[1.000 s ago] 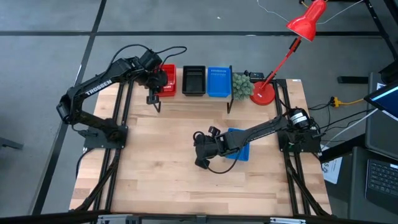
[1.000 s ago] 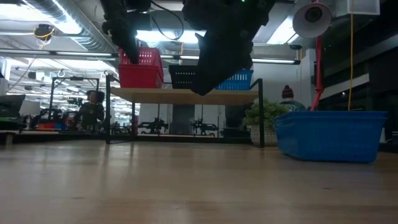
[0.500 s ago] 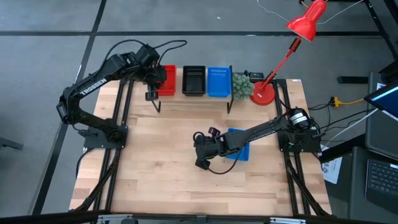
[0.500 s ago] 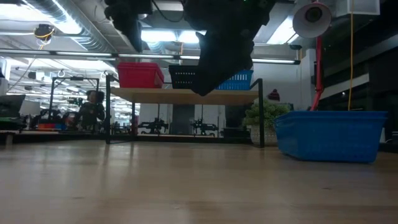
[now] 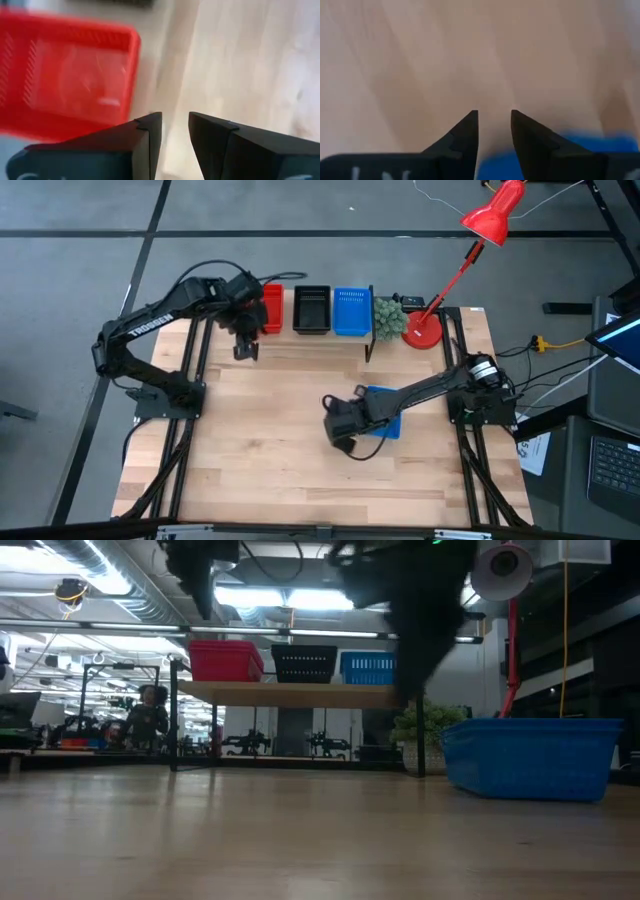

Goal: Stack baskets on shelf by color
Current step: Stack the top blue bin on top of the blue bin on the shelf

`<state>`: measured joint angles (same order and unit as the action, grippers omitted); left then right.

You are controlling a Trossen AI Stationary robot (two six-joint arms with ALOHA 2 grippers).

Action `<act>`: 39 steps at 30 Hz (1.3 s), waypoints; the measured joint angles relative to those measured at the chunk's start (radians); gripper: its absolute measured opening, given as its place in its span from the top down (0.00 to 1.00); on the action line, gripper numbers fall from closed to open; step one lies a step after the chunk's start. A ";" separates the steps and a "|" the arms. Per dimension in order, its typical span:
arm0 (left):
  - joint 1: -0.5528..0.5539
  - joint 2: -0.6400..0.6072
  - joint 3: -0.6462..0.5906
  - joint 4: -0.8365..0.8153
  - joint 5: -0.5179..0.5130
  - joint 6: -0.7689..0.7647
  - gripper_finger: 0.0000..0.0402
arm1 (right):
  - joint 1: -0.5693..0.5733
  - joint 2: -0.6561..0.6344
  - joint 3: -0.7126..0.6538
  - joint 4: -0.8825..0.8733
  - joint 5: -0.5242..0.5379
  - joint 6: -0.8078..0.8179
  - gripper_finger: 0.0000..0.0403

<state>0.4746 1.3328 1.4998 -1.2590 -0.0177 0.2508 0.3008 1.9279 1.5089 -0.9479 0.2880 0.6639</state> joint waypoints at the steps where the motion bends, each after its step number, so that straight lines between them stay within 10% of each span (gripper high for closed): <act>1: -0.009 -0.003 0.000 -0.023 0.000 -0.032 0.78 | 0.008 -0.009 0.006 -0.051 -0.029 0.018 0.72; 23: -0.511 -0.128 -0.028 -0.102 -0.292 -0.635 0.78 | 0.299 -0.123 -0.159 -0.213 -0.063 0.226 0.72; 30: -0.716 -0.159 -0.172 -0.086 -0.381 -0.790 0.78 | 0.298 -0.123 -0.162 -0.229 0.049 0.155 0.72; 39: -0.919 -0.163 -0.404 0.020 -0.386 -0.945 0.78 | 0.216 -0.124 -0.162 -0.226 -0.080 -0.048 0.72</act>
<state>-0.4443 1.1694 1.0953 -1.2392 -0.4040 -0.6947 0.5171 1.8041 1.3468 -1.1738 0.2076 0.6156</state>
